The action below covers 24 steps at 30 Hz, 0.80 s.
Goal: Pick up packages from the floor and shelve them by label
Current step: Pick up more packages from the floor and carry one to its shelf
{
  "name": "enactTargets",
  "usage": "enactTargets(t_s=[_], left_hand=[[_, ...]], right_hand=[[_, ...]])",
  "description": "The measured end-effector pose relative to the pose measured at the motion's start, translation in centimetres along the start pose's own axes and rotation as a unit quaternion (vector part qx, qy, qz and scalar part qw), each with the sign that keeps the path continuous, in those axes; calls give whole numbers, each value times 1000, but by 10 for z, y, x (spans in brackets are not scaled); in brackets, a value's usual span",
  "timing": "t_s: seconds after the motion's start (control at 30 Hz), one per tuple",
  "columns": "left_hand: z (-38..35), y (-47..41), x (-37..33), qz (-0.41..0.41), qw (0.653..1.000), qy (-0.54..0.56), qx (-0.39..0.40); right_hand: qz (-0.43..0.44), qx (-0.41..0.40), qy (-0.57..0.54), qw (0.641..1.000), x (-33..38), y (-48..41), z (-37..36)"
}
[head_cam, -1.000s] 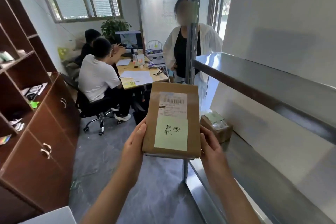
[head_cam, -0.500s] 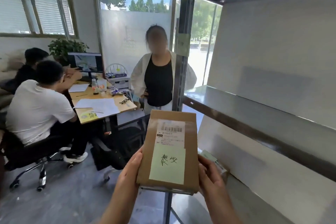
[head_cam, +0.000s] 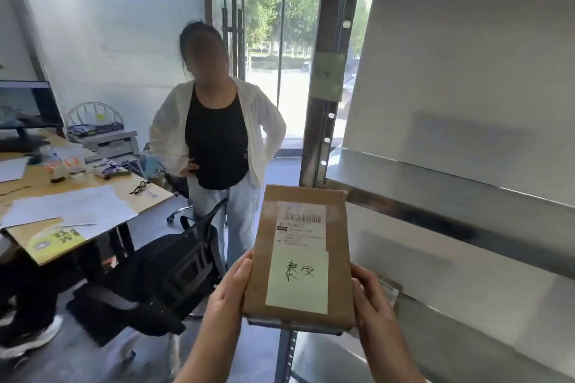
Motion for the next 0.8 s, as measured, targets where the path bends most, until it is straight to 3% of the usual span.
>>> enactTargets(t_s=[0.37,0.8], left_hand=[[-3,-49,-21,30,995,-67,70],[-33,-75,-35,52,977,-64,199]], right_hand=[[17,-31,-6,999,7,-33,-18],[48,-173,-8,984,49,-11,-9]])
Point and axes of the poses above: each hand's wrist, its own y-axis away from the middle knuckle, its own z-axis out of the back of the hand, x = y × z, the point moved 8 cm from there along -y, towards the middle knuckle, and after that the axes turned 6 degrees about y, right-handed, at the moved point
